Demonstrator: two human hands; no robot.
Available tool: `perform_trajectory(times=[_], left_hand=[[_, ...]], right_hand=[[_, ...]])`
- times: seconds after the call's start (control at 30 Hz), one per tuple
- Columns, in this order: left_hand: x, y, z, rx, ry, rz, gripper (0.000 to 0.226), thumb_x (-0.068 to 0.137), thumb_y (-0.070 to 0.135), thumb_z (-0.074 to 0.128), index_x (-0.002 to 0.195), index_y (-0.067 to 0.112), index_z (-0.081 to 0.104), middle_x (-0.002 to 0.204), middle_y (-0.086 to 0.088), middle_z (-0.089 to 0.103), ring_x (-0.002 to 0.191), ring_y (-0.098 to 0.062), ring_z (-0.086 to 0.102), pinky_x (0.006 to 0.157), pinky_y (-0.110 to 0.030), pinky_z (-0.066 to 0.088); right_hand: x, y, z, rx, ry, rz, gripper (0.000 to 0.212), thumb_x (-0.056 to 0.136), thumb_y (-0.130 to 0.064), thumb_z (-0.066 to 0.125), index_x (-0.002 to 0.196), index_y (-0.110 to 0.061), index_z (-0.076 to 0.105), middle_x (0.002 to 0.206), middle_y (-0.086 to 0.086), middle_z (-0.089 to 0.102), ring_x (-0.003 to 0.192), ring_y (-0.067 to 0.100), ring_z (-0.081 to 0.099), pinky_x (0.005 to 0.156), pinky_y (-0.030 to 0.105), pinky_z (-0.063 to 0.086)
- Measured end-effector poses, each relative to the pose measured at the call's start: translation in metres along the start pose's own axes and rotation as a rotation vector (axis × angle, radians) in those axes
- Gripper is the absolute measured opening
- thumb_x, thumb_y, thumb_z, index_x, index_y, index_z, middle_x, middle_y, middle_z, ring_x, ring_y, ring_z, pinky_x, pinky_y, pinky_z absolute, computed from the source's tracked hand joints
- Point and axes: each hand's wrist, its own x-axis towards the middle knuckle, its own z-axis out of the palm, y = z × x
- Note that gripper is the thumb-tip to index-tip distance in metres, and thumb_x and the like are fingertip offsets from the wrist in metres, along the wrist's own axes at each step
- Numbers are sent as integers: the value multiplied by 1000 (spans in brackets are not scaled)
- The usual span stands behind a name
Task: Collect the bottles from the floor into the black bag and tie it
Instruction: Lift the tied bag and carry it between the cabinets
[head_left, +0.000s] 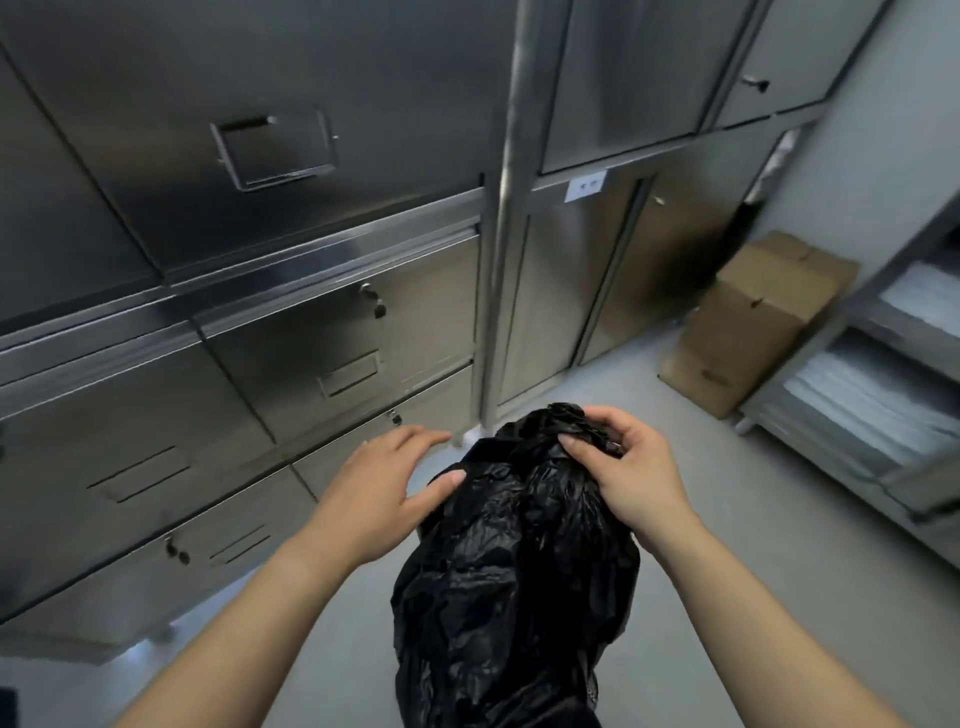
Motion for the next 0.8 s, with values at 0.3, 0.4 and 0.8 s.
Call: perform_trajectory(times=[0.3, 0.4, 0.8], left_hand=[[170, 118, 51, 23, -60, 155, 67, 78, 74, 24, 132, 37, 41, 133, 17, 46, 115, -2, 45, 88, -19, 37], [224, 151, 64, 59, -72, 207, 66, 81, 71, 26, 132, 34, 42, 133, 13, 48, 121, -5, 44, 97, -22, 37], [453, 222, 96, 79, -145, 431, 65, 81, 70, 27, 132, 33, 43, 132, 12, 48, 118, -6, 46, 90, -17, 34]], right_hand=[[98, 14, -141, 81, 114, -13, 22, 73, -6, 76, 85, -23, 68, 84, -12, 71, 75, -1, 66, 71, 10, 50], [132, 20, -179, 86, 120, 3, 24, 70, -8, 78, 88, -22, 70, 86, -9, 73, 80, 4, 68, 77, 16, 52], [294, 29, -304, -38, 295, -98, 40, 73, -15, 76, 93, -48, 68, 95, -34, 67, 94, -11, 61, 76, 1, 41]])
